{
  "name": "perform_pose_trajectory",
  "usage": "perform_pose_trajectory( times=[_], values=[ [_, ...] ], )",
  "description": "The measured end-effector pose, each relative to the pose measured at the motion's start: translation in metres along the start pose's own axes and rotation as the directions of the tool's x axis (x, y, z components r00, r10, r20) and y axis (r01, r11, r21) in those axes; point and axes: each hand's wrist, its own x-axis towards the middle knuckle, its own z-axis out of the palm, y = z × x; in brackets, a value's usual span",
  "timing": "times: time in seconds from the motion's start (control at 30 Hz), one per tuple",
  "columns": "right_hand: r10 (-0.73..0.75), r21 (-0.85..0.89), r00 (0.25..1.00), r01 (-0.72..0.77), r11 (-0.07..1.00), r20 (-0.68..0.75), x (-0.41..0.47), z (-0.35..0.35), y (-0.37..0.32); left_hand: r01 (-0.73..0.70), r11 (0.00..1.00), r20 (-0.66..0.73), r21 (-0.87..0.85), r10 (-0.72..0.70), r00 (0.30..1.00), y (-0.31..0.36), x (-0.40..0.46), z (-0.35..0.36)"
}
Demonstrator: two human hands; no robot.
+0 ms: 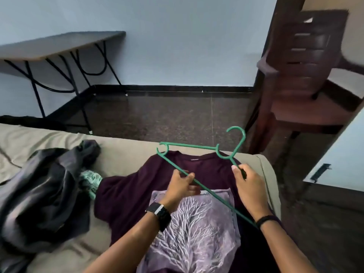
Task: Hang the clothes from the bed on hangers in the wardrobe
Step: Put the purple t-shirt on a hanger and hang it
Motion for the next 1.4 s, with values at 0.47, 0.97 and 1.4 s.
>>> perform_pose_trajectory(
  times=[0.47, 0.97, 1.4],
  values=[
    [0.041, -0.228, 0.999, -0.040, 0.973, 0.001, 0.033, -0.026, 0.027, 0.090, 0.532, -0.267, 0.842, 0.265, 0.926, 0.018, 0.091, -0.039],
    [-0.046, -0.099, 0.982, 0.065, 0.993, 0.184, 0.060, 0.016, 0.007, -0.260, 0.457, -0.104, 0.850, 0.630, 0.769, 0.035, 0.085, -0.055],
    [-0.124, -0.069, 0.927, 0.158, 0.985, 0.354, 0.079, 0.049, -0.026, -0.276, 0.523, 0.063, 0.807, 0.388, 0.919, 0.070, 0.071, -0.068]
  ],
)
